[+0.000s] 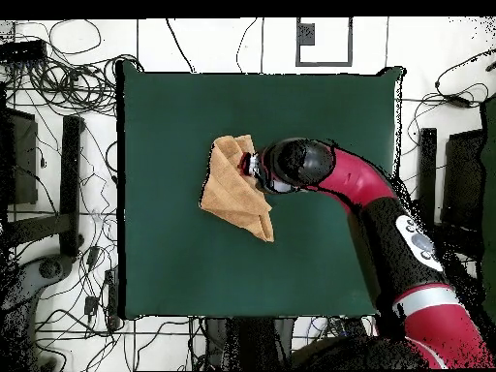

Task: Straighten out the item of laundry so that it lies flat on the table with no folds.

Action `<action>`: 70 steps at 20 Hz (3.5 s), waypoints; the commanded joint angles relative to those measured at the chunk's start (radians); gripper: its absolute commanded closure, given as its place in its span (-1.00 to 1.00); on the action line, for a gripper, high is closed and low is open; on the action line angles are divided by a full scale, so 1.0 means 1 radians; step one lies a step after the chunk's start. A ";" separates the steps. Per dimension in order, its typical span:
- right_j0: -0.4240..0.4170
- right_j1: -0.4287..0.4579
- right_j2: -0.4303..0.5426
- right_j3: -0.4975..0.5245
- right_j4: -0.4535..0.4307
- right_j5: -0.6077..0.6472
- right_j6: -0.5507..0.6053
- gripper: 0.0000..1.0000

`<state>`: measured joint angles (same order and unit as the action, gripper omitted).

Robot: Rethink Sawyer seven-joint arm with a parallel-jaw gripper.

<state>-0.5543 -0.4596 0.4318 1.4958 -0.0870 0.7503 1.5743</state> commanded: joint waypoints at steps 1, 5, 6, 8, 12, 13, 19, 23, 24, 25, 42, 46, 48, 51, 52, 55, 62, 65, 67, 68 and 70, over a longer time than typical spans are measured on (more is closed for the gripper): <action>0.009 0.040 0.079 0.048 -0.049 0.047 -0.092 -1.00; 0.010 0.041 0.075 0.048 -0.056 0.056 -0.097 -1.00; 0.009 0.044 0.075 0.050 -0.059 0.057 -0.099 -1.00; 0.008 0.049 0.076 0.052 -0.063 0.062 -0.107 -1.00; -0.009 0.073 0.097 0.062 -0.062 0.052 -0.130 -1.00; -0.013 0.079 0.102 0.065 -0.062 0.050 -0.134 -1.00; -0.012 0.079 0.097 0.068 -0.080 0.067 -0.119 -1.00; -0.016 0.096 0.094 0.063 -0.090 0.070 -0.126 -1.00; -0.020 0.101 0.096 0.065 -0.089 0.073 -0.130 -1.00; -0.024 0.110 0.099 0.066 -0.084 0.081 -0.133 -1.00; -0.049 0.131 0.134 0.085 -0.087 0.149 -0.161 -1.00; -0.059 0.122 0.143 0.104 -0.082 0.158 -0.155 -1.00; -0.058 0.120 0.143 0.104 -0.083 0.163 -0.153 -1.00; -0.059 0.121 0.144 0.103 -0.088 0.165 -0.153 -1.00; -0.059 0.124 0.145 0.100 -0.090 0.165 -0.154 -1.00; -0.064 0.123 0.147 0.111 -0.096 0.158 -0.149 -1.00; -0.071 0.116 0.146 0.118 -0.102 0.164 -0.151 -1.00; -0.073 0.118 0.149 0.119 -0.101 0.162 -0.151 -1.00; -0.074 0.121 0.152 0.123 -0.099 0.158 -0.148 -1.00; -0.074 0.119 0.154 0.126 -0.097 0.156 -0.145 -1.00; -0.072 0.113 0.159 0.135 -0.093 0.153 -0.136 -1.00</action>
<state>-0.6353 -0.3439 0.4955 1.5342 -0.1335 0.8245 1.5743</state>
